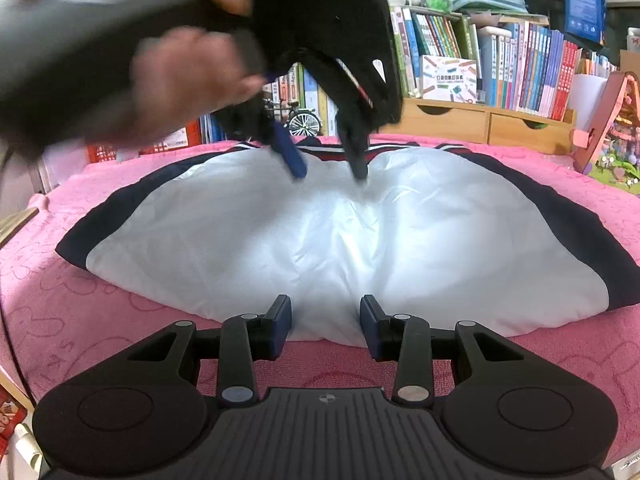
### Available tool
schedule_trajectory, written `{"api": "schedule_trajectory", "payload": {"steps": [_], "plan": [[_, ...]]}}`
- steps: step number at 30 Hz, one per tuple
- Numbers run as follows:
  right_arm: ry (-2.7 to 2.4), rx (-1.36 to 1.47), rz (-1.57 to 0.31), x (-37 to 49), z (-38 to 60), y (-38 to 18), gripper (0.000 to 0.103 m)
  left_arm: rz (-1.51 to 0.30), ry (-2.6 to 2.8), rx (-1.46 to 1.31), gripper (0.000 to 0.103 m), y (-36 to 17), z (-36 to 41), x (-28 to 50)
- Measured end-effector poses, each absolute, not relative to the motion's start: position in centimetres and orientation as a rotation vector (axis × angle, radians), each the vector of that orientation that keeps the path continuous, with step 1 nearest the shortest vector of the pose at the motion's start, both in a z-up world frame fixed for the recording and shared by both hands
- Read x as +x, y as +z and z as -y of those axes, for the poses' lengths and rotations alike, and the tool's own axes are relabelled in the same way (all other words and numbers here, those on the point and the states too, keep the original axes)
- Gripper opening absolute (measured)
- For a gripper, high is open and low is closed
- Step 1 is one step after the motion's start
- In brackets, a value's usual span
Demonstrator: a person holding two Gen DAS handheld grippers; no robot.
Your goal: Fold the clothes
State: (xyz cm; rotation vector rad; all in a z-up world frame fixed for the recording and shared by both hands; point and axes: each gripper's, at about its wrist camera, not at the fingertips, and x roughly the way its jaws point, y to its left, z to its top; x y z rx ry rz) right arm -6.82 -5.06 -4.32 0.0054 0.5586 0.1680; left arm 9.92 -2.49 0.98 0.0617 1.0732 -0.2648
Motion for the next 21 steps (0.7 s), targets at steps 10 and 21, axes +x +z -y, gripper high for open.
{"api": "schedule_trajectory", "payload": {"steps": [10, 21], "plan": [[0.176, -0.003, -0.549, -6.8, 5.1, -4.4, 0.039, -0.951, -0.12, 0.038, 0.042, -2.0, 2.8, 19.2], [0.22, 0.125, -0.477, -8.1, 8.4, -3.9, 0.039, -0.766, -0.081, -0.05, 0.058, 1.0, 0.4, 18.5]]}}
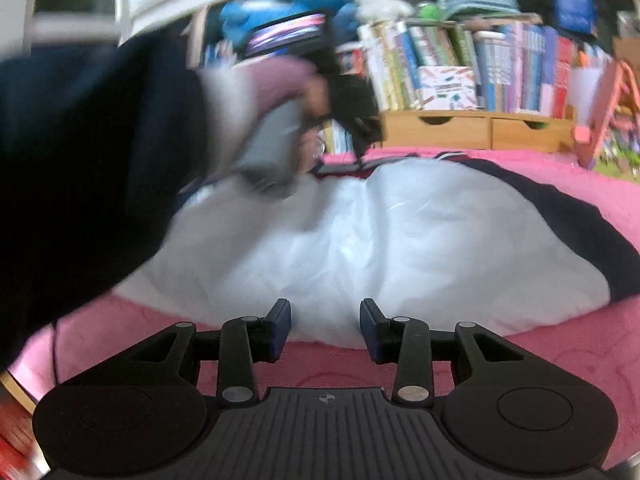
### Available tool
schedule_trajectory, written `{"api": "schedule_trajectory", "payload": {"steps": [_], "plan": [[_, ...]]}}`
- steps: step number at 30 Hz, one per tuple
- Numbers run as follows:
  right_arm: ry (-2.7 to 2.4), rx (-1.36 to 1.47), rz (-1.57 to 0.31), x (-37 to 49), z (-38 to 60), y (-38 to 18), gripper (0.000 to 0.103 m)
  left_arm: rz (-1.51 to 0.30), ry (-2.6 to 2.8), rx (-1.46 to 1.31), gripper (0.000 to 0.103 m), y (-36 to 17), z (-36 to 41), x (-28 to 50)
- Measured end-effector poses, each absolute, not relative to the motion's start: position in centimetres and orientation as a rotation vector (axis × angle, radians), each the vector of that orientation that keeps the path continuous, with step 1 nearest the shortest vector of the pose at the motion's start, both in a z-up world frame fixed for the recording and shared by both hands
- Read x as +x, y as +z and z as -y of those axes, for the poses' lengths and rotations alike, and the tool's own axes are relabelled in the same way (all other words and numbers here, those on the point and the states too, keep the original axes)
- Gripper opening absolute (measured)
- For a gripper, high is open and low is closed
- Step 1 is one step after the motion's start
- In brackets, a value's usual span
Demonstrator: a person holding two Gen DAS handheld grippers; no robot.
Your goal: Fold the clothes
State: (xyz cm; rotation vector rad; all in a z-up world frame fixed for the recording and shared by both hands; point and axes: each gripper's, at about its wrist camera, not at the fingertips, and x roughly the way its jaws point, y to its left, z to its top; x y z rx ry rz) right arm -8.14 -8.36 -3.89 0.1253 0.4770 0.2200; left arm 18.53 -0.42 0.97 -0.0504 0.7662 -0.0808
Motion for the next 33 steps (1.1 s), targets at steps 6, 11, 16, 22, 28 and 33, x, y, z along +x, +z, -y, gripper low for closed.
{"api": "schedule_trajectory", "payload": {"steps": [6, 11, 16, 22, 28, 33], "plan": [[0.039, 0.292, -0.389, -9.1, 15.5, -3.0, 0.05, -0.613, -0.118, -0.108, 0.074, 2.6, -5.5, 8.9], [-0.192, 0.468, -0.395, -8.4, 22.0, -4.3, 0.056, -0.513, 0.06, -0.118, 0.077, 1.0, -11.0, 2.4], [-0.279, 0.513, -0.426, -7.1, 24.8, -5.8, 0.069, -0.495, 0.189, -0.221, 0.081, -1.0, -15.3, -0.1], [-0.223, 0.451, -0.427, -4.6, 23.9, -6.6, 0.09, -0.52, 0.251, -0.27, 0.081, -2.9, -17.4, -0.3], [-0.156, 0.427, -0.503, -2.7, 22.5, -5.6, 0.089, -0.531, 0.238, -0.293, 0.085, -4.9, -18.3, -0.6], [0.056, 0.679, -0.555, -3.2, 23.2, -5.4, 0.086, -0.508, 0.229, -0.207, 0.087, -5.7, -17.3, -1.0]]}}
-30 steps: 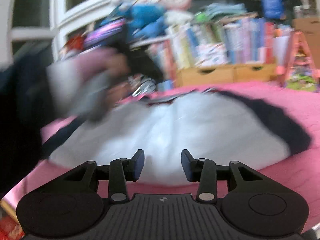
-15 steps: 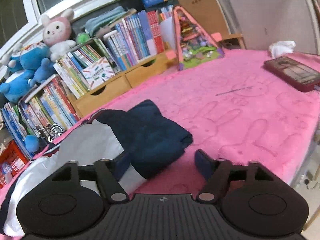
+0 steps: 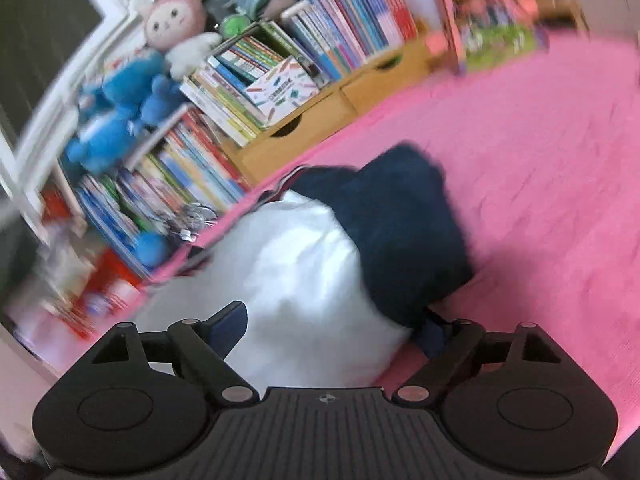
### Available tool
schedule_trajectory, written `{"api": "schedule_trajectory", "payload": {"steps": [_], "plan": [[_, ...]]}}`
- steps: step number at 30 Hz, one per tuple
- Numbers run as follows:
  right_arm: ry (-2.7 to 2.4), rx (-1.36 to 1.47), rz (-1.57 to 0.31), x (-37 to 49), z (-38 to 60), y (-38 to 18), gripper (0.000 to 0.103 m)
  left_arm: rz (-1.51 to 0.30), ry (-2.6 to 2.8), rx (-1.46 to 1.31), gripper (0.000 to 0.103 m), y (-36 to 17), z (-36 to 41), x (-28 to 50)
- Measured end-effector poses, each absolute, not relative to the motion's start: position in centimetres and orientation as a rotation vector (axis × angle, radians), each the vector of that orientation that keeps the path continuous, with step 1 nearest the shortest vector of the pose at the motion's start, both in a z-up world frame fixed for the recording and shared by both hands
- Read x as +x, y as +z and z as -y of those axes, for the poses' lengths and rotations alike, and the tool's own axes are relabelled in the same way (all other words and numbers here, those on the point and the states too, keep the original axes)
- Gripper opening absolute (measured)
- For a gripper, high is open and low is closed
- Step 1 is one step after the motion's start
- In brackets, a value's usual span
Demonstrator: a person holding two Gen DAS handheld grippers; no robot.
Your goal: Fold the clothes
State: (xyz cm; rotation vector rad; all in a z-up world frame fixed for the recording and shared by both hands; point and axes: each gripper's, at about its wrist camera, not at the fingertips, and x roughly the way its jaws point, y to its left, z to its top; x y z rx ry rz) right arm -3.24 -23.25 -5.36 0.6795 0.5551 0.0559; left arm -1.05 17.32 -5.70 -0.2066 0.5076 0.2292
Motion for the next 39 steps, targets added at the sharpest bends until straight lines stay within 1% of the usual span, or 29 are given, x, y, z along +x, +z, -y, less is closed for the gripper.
{"api": "schedule_trajectory", "payload": {"steps": [1, 2, 3, 6, 7, 8, 9, 10, 11, 13, 15, 18, 21, 25, 27, 28, 29, 30, 31, 32, 33, 39], "plan": [[0.026, 0.689, -0.539, -3.0, 23.4, -5.5, 0.081, -0.507, 0.226, -0.196, 0.088, -5.7, -17.2, -1.1], [-0.004, 0.697, -0.523, -2.8, 23.6, -5.6, 0.073, -0.506, 0.223, -0.2, 0.088, -5.7, -17.2, -1.1], [-0.041, 0.702, -0.517, -2.3, 23.9, -5.6, 0.069, -0.505, 0.219, -0.204, 0.089, -5.7, -17.2, -1.2], [-0.114, 0.743, -0.495, -1.2, 24.4, -5.7, 0.068, -0.497, 0.212, -0.214, 0.089, -5.7, -17.4, -1.3], [-0.141, 0.731, -0.489, -0.7, 24.3, -5.7, 0.064, -0.495, 0.211, -0.216, 0.089, -5.7, -17.4, -1.3], [-0.182, 0.706, -0.491, -0.1, 24.2, -5.7, 0.052, -0.493, 0.21, -0.219, 0.089, -5.7, -17.4, -1.4], [-0.217, 0.669, -0.505, 0.6, 23.9, -5.6, 0.045, -0.491, 0.209, -0.221, 0.089, -5.8, -17.5, -1.4], [-0.248, 0.627, -0.517, 1.2, 23.6, -5.4, 0.033, -0.487, 0.205, -0.228, 0.09, -5.8, -17.6, -1.5], [-0.247, 0.549, -0.499, 1.4, 22.3, -4.7, 0.024, -0.482, 0.2, -0.238, 0.089, -5.8, -17.7, -1.5], [-0.245, 0.394, -0.462, 1.8, 19.7, -3.2, 0.018, -0.457, 0.178, -0.295, 0.09, -5.9, -18.5, -2.0], [-0.24, 0.237, -0.421, 2.1, 17.0, -1.6, 0.017, -0.429, 0.152, -0.371, 0.089, -5.9, -19.5, -2.5], [-0.147, -0.028, -0.285, 1.8, 9.0, 0.6, 0.017, -0.375, 0.115, -0.531, 0.089, -5.7, -21.7, -4.3], [0.01, -0.233, -0.163, 1.1, 0.6, 1.0, 0.017, -0.285, 0.077, -0.632, 0.089, -4.7, -23.6, -6.8], [0.262, -0.43, -0.125, -1.0, -8.5, -1.2, 0.018, -0.234, 0.003, -0.708, 0.091, -3.9, -25.3, -8.6], [0.362, -0.524, -0.141, -2.2, -11.6, -2.9, 0.025, -0.237, -0.034, -0.74, 0.092, -4.1, -25.5, -9.0], [0.396, -0.567, -0.157, -3.0, -12.2, -3.5, 0.035, -0.24, -0.051, -0.754, 0.093, -4.2, -25.5, -9.1], [0.408, -0.576, -0.142, -3.9, -12.1, -3.8, 0.051, -0.247, -0.06, -0.759, 0.093, -4.4, -25.4, -9.0], [0.42, -0.585, -0.126, -4.8, -12.0, -4.1, 0.06, -0.255, -0.07, -0.763, 0.093, -4.5, -25.1, -8.8], [0.426, -0.59, -0.105, -5.6, -11.5, -4.2, 0.073, -0.264, -0.08, -0.767, 0.093, -4.7, -24.9, -8.6], [0.422, -0.597, -0.092, -6.4, -10.6, -4.2, 0.076, -0.27, -0.096, -0.769, 0.093, -4.8, -24.7, -8.5], [0.417, -0.603, -0.081, -7.2, -9.8, -4.3, 0.077, -0.281, -0.115, -0.772, 0.093, -4.8, -24.2, -8.1], [0.315, -0.489, -0.217, -8.4, -3.3, -4.0, 0.078, -0.369, -0.219, -0.733, 0.095, -4.6, -21.0, -6.6]]}}
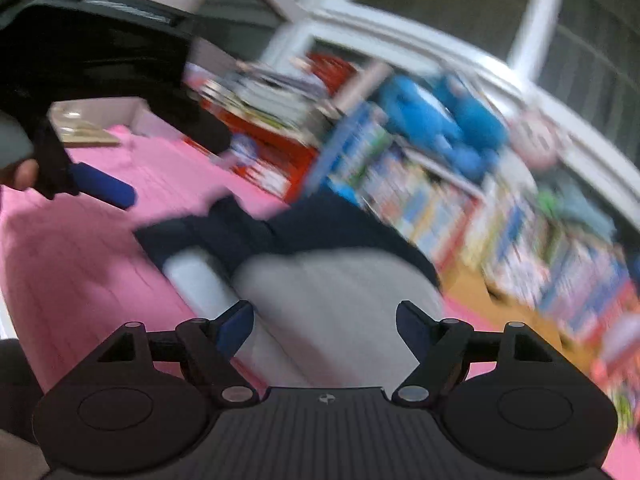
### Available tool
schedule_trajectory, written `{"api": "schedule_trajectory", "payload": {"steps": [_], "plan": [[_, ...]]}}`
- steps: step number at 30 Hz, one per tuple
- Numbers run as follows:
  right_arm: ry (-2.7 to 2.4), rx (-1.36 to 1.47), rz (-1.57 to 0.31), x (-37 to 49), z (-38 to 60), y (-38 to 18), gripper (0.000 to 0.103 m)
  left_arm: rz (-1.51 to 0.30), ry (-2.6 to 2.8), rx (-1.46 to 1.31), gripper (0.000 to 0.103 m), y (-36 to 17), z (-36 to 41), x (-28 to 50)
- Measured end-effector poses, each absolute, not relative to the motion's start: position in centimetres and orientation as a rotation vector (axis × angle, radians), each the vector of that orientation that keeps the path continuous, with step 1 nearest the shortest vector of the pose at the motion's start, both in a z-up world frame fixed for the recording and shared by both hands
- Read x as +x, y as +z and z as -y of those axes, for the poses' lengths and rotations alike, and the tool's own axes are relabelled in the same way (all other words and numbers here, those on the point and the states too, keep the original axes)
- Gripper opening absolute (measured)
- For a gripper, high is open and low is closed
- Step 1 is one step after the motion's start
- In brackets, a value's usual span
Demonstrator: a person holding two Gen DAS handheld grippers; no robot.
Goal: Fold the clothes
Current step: 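Lift the navy sleeve and fold it toward the jacket center with both grippers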
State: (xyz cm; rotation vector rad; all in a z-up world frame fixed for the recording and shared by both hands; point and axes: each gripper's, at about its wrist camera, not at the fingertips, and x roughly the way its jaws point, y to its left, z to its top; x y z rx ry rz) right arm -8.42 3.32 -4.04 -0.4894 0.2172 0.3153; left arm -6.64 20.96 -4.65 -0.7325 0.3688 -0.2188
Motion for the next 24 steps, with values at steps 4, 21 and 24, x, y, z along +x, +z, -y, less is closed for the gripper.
{"api": "schedule_trajectory", "payload": {"steps": [4, 21, 24], "plan": [[0.2, -0.371, -0.321, -8.2, 0.9, -4.6, 0.078, -0.446, -0.258, -0.768, 0.095, -5.4, -19.1, -5.6], [0.173, 0.0, -0.454, -6.0, 5.5, -4.9, 0.072, -0.244, -0.021, -0.655, 0.008, -1.4, -18.3, -3.5], [0.183, -0.008, -0.456, -5.8, 4.6, -5.1, 0.065, -0.276, 0.012, -0.644, 0.009, -2.1, -19.2, -3.8]]}}
